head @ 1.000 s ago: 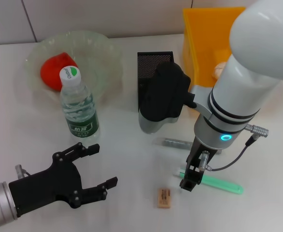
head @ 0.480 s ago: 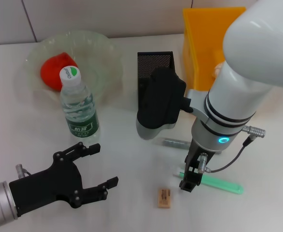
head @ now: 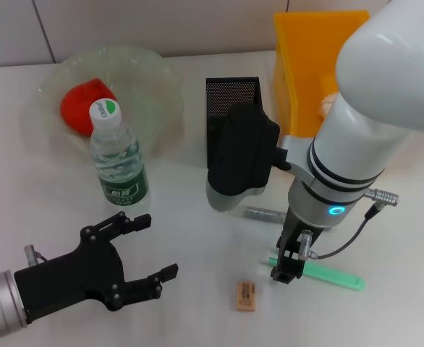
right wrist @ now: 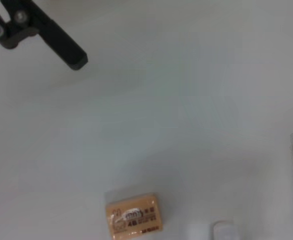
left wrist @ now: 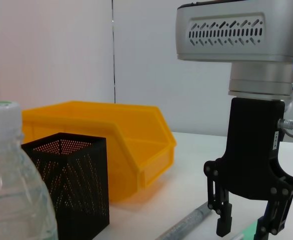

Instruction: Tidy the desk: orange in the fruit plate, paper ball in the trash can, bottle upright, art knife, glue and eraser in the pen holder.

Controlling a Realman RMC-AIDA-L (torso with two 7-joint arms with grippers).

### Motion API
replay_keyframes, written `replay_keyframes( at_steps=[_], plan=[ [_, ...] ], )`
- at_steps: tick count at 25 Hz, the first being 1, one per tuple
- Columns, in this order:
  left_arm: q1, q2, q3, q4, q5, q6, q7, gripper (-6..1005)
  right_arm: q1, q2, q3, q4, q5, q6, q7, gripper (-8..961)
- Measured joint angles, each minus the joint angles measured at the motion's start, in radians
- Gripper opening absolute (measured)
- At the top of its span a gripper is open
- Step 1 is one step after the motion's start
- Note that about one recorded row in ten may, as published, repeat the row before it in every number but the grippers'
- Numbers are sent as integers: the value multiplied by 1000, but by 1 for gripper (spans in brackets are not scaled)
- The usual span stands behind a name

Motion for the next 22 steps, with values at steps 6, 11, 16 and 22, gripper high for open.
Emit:
replay_keyframes(
  at_steps=[6, 11, 16, 22],
  plan=[
    [1, 0, 2, 0, 0, 0, 0, 866, 0, 1, 0, 9, 0, 3, 0, 490],
    [3, 0, 3, 0, 0, 3, 0, 866, -1, 1, -6, 11, 0, 9, 2, 459],
    [4, 0, 3, 0, 0, 3, -1, 866, -1, 1, -10, 10, 0, 12, 4, 453],
    [7, 0, 4, 0, 0, 3, 0, 866, 3, 1, -11, 13, 0, 16, 7, 416]
  ],
)
